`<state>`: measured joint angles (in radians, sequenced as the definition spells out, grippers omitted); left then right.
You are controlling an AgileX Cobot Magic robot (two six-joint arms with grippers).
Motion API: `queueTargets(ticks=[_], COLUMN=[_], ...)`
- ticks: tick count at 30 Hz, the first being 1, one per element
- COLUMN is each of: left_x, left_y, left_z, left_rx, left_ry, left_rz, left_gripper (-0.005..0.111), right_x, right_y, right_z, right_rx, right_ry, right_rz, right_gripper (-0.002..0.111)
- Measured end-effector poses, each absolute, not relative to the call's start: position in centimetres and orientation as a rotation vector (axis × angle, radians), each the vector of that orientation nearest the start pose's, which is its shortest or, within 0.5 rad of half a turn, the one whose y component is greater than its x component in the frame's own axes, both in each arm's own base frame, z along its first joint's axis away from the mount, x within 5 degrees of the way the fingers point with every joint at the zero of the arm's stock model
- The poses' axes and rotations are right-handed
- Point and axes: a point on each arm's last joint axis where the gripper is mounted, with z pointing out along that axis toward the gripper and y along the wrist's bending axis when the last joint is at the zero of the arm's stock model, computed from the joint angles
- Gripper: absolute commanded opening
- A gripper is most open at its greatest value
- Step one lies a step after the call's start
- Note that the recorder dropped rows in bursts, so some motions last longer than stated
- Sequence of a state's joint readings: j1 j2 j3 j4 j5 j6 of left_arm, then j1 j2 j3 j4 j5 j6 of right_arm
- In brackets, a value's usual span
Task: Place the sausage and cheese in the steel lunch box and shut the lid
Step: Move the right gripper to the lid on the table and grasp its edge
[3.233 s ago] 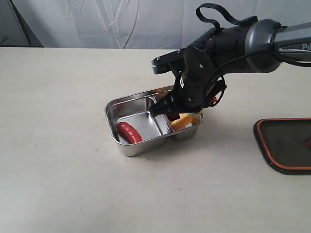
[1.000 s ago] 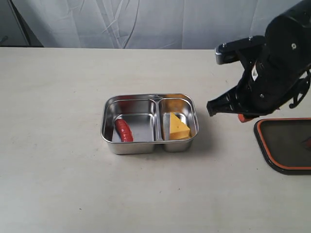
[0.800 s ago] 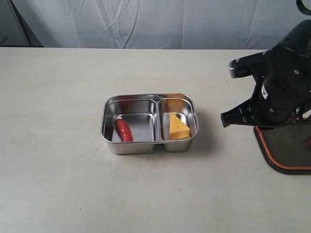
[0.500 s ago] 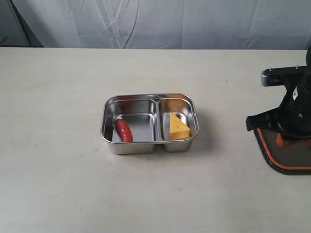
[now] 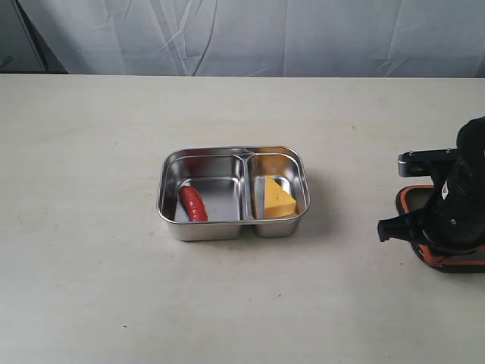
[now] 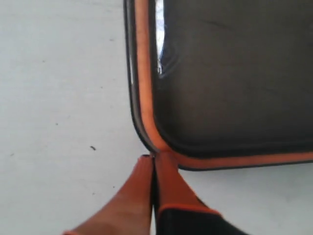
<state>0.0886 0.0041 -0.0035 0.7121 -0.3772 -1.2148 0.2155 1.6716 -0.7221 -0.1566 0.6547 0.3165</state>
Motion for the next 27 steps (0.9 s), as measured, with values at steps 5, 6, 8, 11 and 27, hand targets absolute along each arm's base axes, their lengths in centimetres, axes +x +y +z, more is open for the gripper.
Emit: queueTargets(ticks=[5, 6, 8, 11, 27], left_x=[5.0, 5.0, 5.0, 5.0, 5.0], left_y=[-1.8, -1.8, -1.8, -1.8, -1.8], left_z=[23.9, 23.8, 23.8, 23.8, 23.8], left_rx=[-0.154, -0.149, -0.144, -0.137, -0.133], left_ry=[1.215, 1.217, 1.219, 1.222, 1.227], left_rz=[-0.528, -0.524, -0.519, -0.513, -0.506], left_gripper=[0.0, 0.0, 0.0, 0.0, 0.0], right_x=[25.0, 25.0, 25.0, 25.0, 26.6], right_y=[4.6, 4.6, 4.5, 4.5, 4.4], right_z=[13.1, 13.1, 13.0, 13.0, 14.7], right_rx=[-0.013, -0.016, -0.019, -0.021, -0.132], right_ry=[3.055, 3.053, 3.05, 3.049, 3.018], right_rz=[-0.124, -0.126, -0.127, -0.129, -0.207], right_gripper=[0.043, 0.049, 0.056, 0.055, 0.055])
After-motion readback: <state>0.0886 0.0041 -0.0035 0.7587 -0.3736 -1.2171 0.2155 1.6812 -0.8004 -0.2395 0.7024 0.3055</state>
